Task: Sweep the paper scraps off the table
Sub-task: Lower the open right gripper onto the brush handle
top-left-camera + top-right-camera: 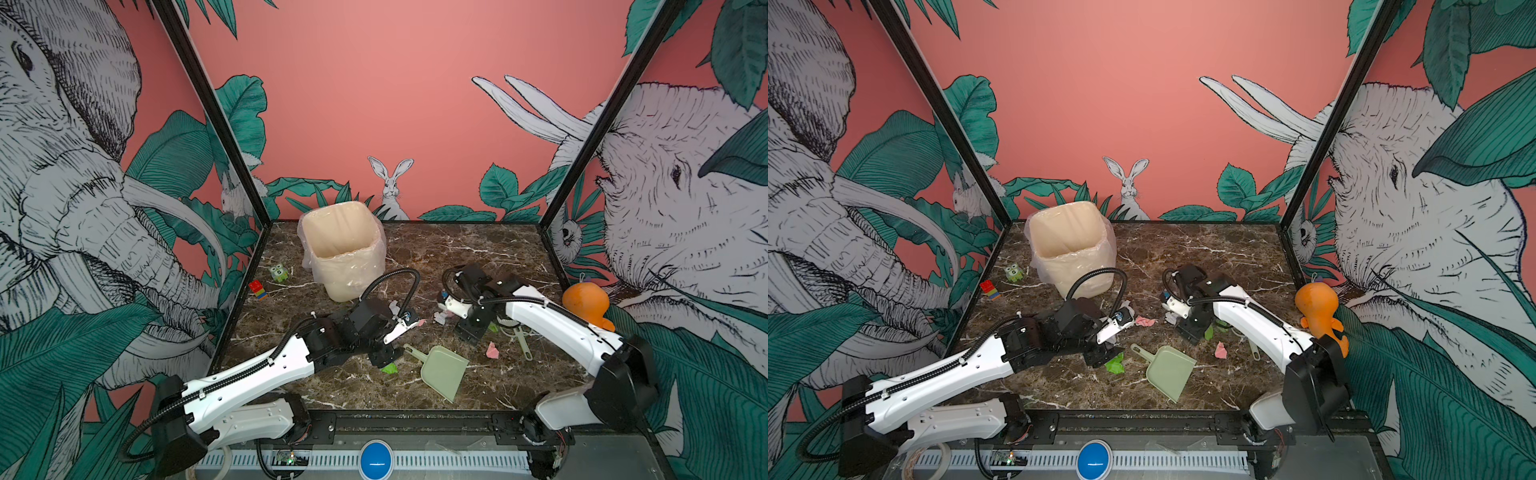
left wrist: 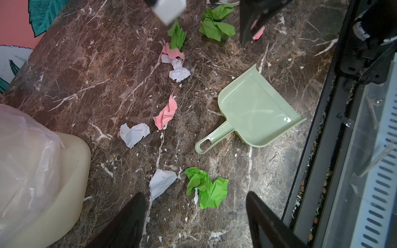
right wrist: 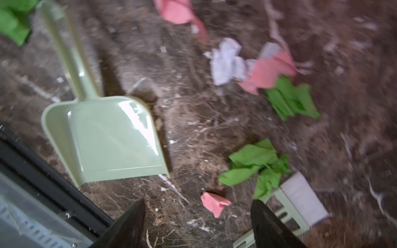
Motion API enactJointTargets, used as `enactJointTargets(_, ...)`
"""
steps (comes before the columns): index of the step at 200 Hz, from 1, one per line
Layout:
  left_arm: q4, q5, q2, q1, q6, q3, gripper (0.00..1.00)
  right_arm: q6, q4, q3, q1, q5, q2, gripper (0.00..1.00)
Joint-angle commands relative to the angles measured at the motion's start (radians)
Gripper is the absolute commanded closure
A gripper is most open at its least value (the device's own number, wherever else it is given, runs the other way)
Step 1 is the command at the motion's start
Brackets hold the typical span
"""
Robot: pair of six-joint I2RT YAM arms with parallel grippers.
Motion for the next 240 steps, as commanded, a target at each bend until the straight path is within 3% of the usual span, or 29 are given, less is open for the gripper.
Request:
enactJointTargets(1,0.039,0.006,0.017,-0.005,-0.045,0.012,0.24,0.184,-0.003,-0.043,-0.117,0.077,-0.079,0.21)
enactJointTargets(31,0.079,0.017,0.035,-0.005,-0.097,0.014,0.22,0.317,-0.043,-0.068,-0.322,0.118,-0.111,0.21)
enactJointTargets(63,0.100,0.018,0.034,-0.005,-0.125,0.007,0.20,0.341,-0.057,-0.052,-0.466,0.132,-0.078,0.18)
enactJointTargets(81,0.104,0.008,0.029,-0.005,-0.133,0.003,0.18,0.349,-0.065,-0.021,-0.554,0.067,-0.031,0.18)
enactJointTargets(95,0.106,0.008,0.030,-0.005,-0.137,0.002,0.17,0.400,-0.073,0.025,-0.634,-0.072,-0.007,0.15)
enactJointTargets(121,0.122,0.016,0.039,-0.005,-0.136,-0.003,0.17,0.480,-0.045,0.012,-0.642,-0.065,-0.022,0.12)
enactJointTargets(167,0.130,0.013,0.047,-0.003,-0.122,-0.008,0.16,0.608,0.098,-0.225,-0.698,-0.073,-0.108,0.09)
enactJointTargets(240,0.111,0.002,0.023,-0.003,-0.127,-0.017,0.15,0.657,0.278,-0.389,-0.755,-0.141,-0.059,0.09)
